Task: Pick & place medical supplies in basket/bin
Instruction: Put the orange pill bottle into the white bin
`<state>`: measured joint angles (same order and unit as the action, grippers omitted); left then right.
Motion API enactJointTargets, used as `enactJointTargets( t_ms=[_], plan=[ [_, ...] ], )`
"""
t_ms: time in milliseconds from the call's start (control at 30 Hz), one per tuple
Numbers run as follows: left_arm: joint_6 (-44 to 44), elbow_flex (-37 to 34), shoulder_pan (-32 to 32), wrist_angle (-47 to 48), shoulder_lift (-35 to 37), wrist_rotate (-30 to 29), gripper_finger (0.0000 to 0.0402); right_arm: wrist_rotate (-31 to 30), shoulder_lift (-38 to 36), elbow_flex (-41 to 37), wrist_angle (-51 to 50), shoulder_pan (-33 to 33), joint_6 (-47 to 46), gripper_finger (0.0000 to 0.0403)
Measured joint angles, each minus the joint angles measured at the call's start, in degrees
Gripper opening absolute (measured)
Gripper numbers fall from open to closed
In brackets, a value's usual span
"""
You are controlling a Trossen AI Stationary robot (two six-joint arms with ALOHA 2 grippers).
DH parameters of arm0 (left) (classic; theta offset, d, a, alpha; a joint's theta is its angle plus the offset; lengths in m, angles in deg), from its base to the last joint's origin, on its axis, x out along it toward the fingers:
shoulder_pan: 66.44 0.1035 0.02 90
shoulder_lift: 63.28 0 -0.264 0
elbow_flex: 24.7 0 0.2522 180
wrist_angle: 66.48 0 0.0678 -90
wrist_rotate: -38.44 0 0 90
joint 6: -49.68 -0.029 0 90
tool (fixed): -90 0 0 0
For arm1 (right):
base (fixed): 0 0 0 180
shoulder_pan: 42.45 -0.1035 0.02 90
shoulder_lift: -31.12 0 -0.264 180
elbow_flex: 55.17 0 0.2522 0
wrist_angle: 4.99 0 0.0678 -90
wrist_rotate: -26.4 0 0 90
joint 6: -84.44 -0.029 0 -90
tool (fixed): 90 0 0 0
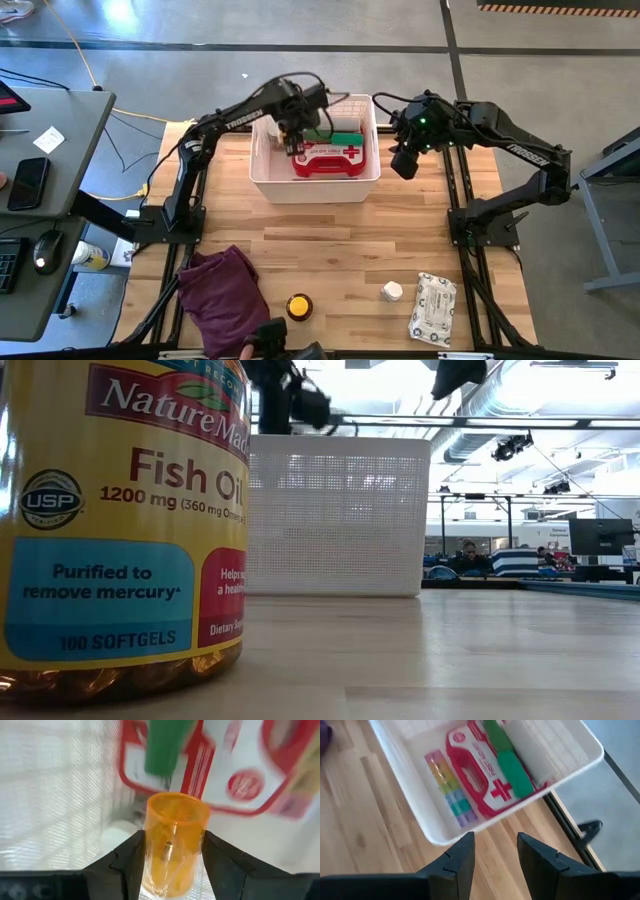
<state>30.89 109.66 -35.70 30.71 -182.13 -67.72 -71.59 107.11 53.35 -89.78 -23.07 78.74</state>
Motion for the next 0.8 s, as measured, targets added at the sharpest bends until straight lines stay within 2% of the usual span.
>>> enactJointTargets(
  t_ms=[100,200,333,467,567,700,800],
  plan=[
    [1.71,7.44,0.00,1.79,0.08,3.57,0.0216,4.37,-0.28,0.00,5.71,0.77,1.13,0.0138],
    [4.56,14.26,0.00,2.00,0.18,8.71,0.0217,12.36,-0.39,0.00,14.74,2.85,1.23,0.0138],
    [10.30,12.41,0.00,-3.32,3.65,17.40,0.0217,19.47,0.51,0.00,22.74,6.14,0.68,0.0138],
    [14.90,12.45,0.32,-6.19,5.01,24.35,0.0218,22.97,2.19,0.00,22.97,8.45,-0.01,0.0145],
    [19.88,12.45,0.55,-10.26,5.16,30.73,0.0218,24.97,3.11,0.00,21.43,9.28,0.17,0.0164],
    [29.48,12.45,2.32,-16.25,5.16,43.23,0.0218,27.13,3.43,0.00,19.82,10.15,-0.44,0.0200],
    [38.53,12.45,4.06,-21.48,5.18,48.18,0.0218,30.19,2.68,-0.02,19.80,10.83,-3.42,0.0224]
  ],
)
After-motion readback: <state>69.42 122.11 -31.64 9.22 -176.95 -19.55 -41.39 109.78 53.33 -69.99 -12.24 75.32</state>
